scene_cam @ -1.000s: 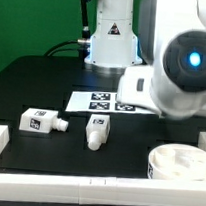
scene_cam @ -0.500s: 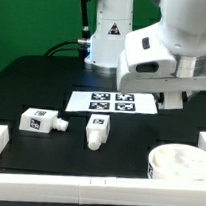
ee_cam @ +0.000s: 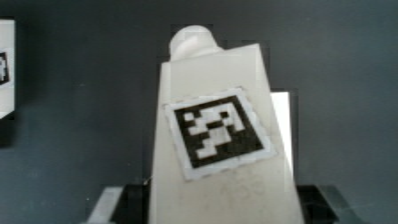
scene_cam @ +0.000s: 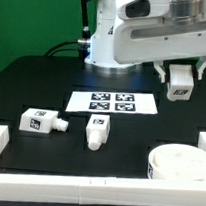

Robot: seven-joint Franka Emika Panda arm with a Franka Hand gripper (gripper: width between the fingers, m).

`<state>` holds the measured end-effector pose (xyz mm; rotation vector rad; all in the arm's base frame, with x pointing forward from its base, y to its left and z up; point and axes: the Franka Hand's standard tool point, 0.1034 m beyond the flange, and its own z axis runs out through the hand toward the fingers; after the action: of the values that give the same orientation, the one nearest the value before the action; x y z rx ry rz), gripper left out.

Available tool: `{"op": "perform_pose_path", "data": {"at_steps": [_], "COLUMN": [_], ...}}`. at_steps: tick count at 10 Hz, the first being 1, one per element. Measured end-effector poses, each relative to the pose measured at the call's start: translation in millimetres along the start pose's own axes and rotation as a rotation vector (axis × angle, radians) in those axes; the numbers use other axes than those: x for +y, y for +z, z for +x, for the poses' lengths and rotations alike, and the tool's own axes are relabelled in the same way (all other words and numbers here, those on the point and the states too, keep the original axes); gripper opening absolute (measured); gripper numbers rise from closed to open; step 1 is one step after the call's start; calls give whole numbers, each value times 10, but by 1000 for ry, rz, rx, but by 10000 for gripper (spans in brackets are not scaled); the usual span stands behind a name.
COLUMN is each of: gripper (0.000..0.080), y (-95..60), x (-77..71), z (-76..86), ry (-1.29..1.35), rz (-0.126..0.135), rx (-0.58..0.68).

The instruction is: Assemble stool

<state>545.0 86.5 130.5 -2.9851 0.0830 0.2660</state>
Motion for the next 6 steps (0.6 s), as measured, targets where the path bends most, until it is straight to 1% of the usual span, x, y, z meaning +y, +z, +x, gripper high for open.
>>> {"op": "perform_pose_path", "data": {"at_steps": [1, 2, 3, 4, 5, 6], "gripper": [323, 323, 323, 323, 323, 323], "y": [-19, -27, -115, -212, -322, -320], "x": [2, -6, -30, -32, -63, -35], "z": [56, 99, 297, 435, 491, 538], "ry": [-2, 5, 48, 58, 54, 53], "rz": [-4, 4, 57, 66, 69, 50], "rx": [88, 159, 236, 296, 334, 445]}}
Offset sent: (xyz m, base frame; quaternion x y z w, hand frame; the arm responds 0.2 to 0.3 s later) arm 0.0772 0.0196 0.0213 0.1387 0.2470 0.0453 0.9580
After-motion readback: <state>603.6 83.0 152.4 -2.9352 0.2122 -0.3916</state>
